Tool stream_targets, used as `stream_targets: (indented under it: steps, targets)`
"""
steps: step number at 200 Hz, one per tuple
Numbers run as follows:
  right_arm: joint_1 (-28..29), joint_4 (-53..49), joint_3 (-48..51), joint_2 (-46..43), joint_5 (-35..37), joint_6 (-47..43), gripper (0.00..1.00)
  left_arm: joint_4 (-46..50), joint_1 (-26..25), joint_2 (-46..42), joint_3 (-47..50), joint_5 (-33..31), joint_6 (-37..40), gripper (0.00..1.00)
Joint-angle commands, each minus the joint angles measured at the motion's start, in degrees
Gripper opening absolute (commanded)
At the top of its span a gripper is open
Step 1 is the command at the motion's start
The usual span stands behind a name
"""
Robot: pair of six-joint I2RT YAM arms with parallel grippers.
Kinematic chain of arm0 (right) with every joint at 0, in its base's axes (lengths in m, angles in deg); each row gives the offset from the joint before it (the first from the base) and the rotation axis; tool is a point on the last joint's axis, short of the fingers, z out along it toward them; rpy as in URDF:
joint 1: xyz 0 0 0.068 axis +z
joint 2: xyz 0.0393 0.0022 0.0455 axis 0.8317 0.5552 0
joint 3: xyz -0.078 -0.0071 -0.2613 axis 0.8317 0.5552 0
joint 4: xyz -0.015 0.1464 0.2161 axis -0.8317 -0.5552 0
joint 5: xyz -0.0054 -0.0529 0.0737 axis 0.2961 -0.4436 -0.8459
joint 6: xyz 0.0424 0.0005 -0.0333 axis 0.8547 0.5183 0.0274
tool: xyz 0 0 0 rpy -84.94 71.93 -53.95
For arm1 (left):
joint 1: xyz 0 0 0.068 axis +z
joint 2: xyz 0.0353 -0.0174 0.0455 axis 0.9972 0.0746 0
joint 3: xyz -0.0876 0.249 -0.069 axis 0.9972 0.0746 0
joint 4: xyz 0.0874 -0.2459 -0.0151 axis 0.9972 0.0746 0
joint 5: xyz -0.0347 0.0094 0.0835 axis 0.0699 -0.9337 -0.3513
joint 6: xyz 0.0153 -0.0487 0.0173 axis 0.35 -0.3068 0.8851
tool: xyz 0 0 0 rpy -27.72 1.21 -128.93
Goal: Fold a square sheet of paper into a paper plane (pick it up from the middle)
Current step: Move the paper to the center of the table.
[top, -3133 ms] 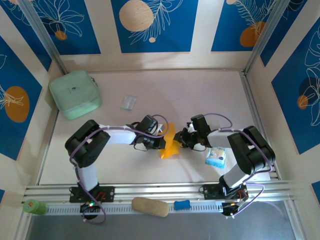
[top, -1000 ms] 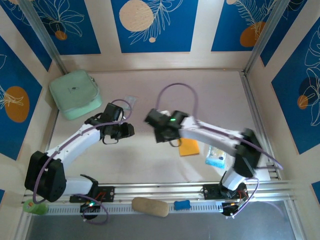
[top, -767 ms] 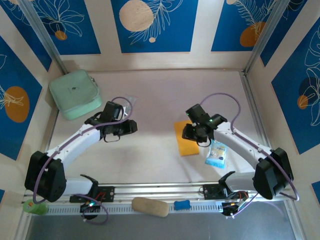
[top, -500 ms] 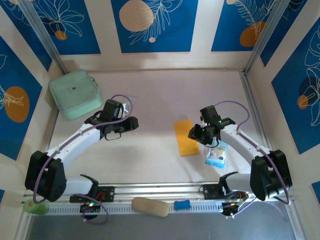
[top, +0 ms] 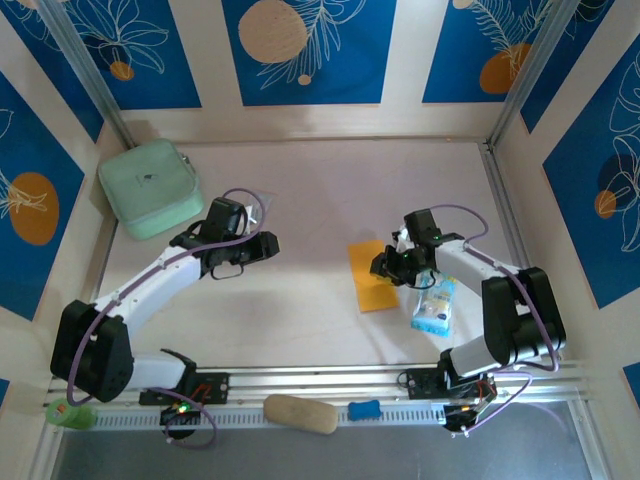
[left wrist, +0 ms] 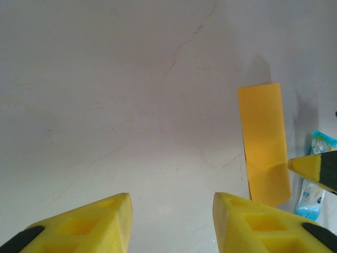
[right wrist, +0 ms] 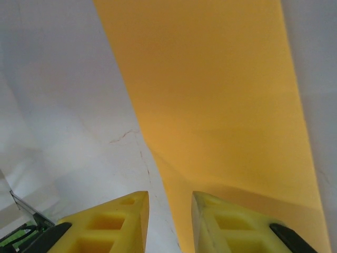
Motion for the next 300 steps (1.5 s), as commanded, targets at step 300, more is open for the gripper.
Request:
stream_targets:
  steps: [300]
  targets:
    - [10.81,20.95,3.62,13.10,-6.20,19.32,0.20,-17.07,-2.83,5.49,6.59,13.63,-12.38,0.46]
